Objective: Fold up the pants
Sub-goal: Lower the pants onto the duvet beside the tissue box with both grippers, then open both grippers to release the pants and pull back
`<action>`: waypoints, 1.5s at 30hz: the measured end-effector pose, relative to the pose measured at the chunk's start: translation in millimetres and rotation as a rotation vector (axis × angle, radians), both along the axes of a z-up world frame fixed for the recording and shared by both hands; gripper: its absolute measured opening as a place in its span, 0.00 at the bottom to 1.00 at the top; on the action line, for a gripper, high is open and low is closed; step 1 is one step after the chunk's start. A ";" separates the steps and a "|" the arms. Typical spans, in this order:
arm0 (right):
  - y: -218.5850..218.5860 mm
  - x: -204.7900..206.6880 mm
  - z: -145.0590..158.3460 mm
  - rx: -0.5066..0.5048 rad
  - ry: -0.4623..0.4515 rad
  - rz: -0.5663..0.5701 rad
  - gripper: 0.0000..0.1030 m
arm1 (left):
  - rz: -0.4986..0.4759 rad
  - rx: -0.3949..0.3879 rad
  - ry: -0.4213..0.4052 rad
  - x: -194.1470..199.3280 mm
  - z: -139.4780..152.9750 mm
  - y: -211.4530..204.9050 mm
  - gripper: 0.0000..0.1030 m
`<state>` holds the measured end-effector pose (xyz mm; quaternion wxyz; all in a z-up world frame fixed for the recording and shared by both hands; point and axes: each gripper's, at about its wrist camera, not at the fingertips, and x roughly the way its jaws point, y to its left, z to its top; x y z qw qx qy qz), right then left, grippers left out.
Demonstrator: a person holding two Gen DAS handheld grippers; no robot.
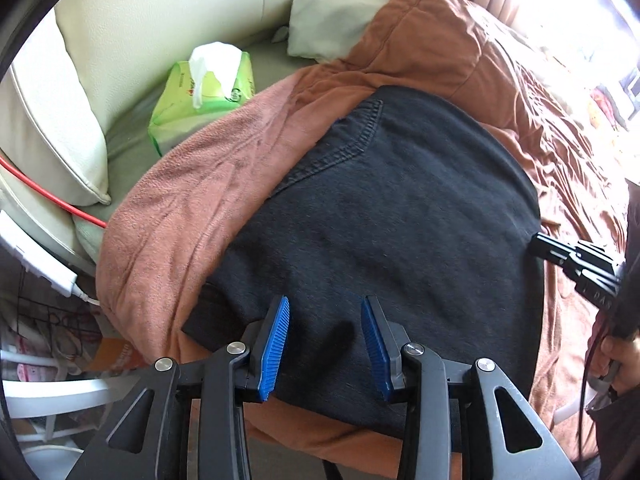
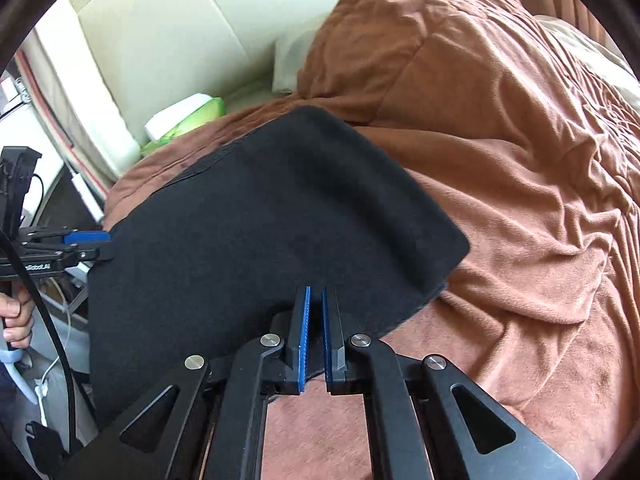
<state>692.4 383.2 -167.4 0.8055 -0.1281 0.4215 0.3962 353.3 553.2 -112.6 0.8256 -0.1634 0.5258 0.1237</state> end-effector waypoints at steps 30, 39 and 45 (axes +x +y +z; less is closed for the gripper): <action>15.4 -73.1 -9.2 -0.114 0.023 0.165 0.01 | -0.061 -0.058 0.079 -26.5 -7.0 -46.1 0.39; -15.4 -104.5 34.6 -0.108 -0.067 0.116 0.06 | -0.042 -0.053 -0.009 -48.1 35.9 -70.9 0.49; -57.5 -129.2 71.9 -0.075 -0.147 0.044 0.78 | -0.046 -0.011 -0.080 -57.1 74.6 -97.1 0.73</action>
